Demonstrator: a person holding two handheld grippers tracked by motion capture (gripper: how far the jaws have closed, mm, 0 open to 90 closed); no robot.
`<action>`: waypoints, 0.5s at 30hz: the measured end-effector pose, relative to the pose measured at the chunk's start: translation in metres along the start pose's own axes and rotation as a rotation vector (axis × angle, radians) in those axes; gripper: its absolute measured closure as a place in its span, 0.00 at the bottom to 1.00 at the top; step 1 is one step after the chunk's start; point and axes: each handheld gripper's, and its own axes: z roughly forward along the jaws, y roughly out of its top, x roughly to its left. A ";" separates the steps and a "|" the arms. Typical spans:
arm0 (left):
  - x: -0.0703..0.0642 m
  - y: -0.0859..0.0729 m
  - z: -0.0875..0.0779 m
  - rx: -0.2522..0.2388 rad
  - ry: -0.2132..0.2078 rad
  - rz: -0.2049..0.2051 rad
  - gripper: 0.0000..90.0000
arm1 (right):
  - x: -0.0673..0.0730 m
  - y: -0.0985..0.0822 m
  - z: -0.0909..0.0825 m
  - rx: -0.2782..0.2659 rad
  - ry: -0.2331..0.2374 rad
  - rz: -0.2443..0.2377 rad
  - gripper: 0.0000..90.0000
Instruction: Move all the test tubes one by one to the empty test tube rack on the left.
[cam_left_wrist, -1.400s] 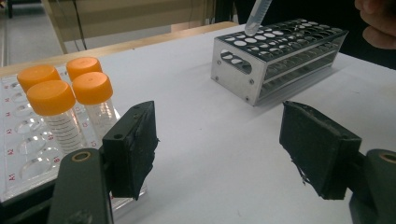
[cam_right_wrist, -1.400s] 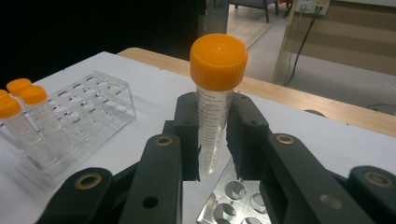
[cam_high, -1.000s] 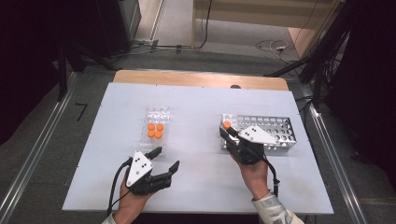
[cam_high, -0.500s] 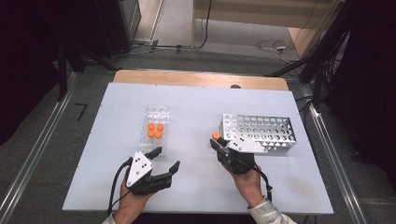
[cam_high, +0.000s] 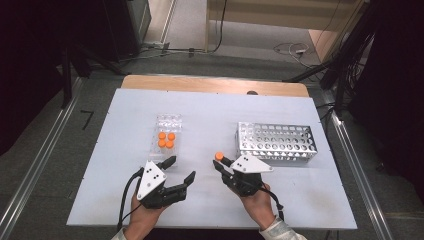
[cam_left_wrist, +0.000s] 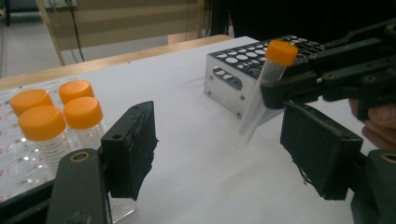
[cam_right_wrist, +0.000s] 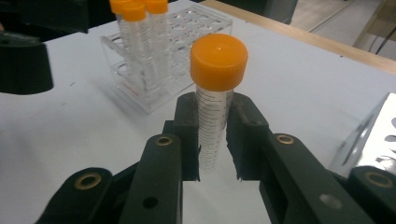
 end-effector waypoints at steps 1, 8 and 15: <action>-0.001 0.001 0.001 -0.003 -0.005 0.002 0.30 | 0.002 0.000 0.001 0.002 0.006 -0.004 0.81; -0.008 0.004 0.007 -0.006 -0.057 0.023 0.41 | 0.019 -0.003 0.010 0.030 0.062 -0.033 0.81; -0.010 0.003 0.012 -0.001 -0.087 0.028 0.56 | 0.035 -0.002 0.015 0.039 0.105 -0.066 0.81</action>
